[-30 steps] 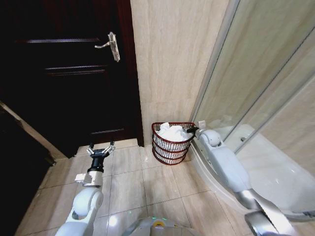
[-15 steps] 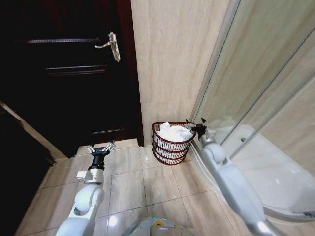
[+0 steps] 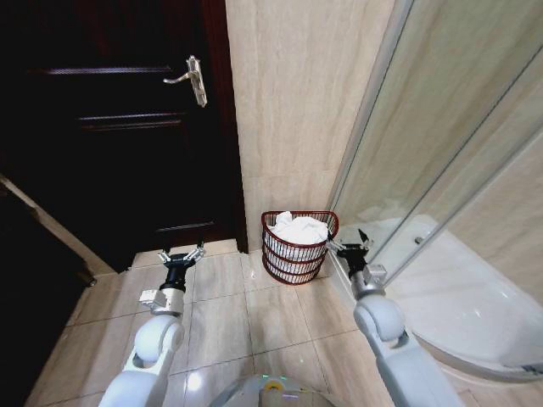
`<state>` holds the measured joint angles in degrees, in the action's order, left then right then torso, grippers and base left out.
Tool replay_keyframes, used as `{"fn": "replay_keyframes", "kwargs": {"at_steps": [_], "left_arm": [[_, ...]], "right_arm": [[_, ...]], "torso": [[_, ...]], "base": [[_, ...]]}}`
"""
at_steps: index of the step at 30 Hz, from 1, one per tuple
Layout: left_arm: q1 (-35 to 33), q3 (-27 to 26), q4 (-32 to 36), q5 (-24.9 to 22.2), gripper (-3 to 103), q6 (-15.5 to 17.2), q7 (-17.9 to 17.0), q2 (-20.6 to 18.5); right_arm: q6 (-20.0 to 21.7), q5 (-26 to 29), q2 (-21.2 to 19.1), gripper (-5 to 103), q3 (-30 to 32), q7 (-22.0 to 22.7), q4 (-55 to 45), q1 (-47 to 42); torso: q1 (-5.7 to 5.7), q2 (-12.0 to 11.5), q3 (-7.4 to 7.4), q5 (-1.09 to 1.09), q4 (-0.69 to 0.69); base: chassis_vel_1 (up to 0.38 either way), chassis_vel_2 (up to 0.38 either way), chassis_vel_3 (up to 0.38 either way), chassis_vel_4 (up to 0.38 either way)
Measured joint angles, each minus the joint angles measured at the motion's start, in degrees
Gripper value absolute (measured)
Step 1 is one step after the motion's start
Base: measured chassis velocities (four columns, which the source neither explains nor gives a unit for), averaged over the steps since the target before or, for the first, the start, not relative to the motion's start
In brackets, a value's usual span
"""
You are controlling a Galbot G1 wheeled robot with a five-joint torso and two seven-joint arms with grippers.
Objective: Discard the used towel into the hamper.
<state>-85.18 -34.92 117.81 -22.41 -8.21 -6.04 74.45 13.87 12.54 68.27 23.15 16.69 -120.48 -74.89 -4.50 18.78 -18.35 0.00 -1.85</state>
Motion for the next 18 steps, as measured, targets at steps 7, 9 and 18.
{"fn": "replay_keyframes", "kwargs": {"at_steps": [7,9,18], "left_arm": [[-0.74,-0.50,0.25,0.02,100,-0.54,-0.11,0.27],[-1.28,-1.02,0.25,-0.05,100,-1.02,-0.11,0.27],[-2.47,-2.39,0.27,-0.47,100,-2.25,0.00,0.11]], "right_arm": [[0.08,-0.72,0.31,100,-0.55,-0.01,-0.73,-0.96],[0.13,-0.91,0.35,100,-0.77,-0.06,-0.78,-1.11],[0.50,-0.62,-0.16,100,-0.47,0.03,-1.48,-1.14]], "torso": [[0.00,0.00,0.00,0.00,-0.01],[0.00,0.00,0.00,0.00,0.00],[0.00,0.00,0.00,-0.01,-0.02]], "base": [[0.000,0.000,0.000,0.000],[0.024,0.011,0.030,0.027],[0.063,0.057,0.062,0.057]]}}
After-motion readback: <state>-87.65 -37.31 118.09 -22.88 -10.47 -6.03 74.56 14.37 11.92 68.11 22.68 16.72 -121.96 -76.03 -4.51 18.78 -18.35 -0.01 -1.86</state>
